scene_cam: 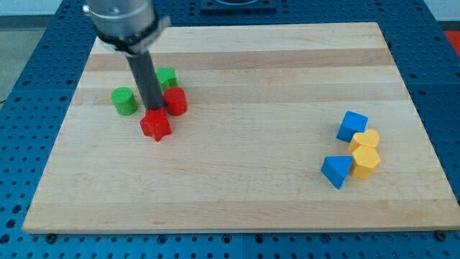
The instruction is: Push the red star towards the group of blocks
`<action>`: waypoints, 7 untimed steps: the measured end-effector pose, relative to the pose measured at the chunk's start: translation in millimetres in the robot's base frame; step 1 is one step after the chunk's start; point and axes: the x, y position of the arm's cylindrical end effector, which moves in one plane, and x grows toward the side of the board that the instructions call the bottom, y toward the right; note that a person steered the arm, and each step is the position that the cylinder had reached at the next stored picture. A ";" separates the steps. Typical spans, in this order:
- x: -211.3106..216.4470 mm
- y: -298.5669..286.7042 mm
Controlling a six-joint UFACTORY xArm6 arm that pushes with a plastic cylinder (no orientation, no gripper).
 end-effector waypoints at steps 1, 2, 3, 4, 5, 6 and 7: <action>34.3 23.5; 14.9 -30.2; 29.1 -57.3; 67.7 -29.3; 87.0 21.5; 107.8 79.2; 74.8 52.6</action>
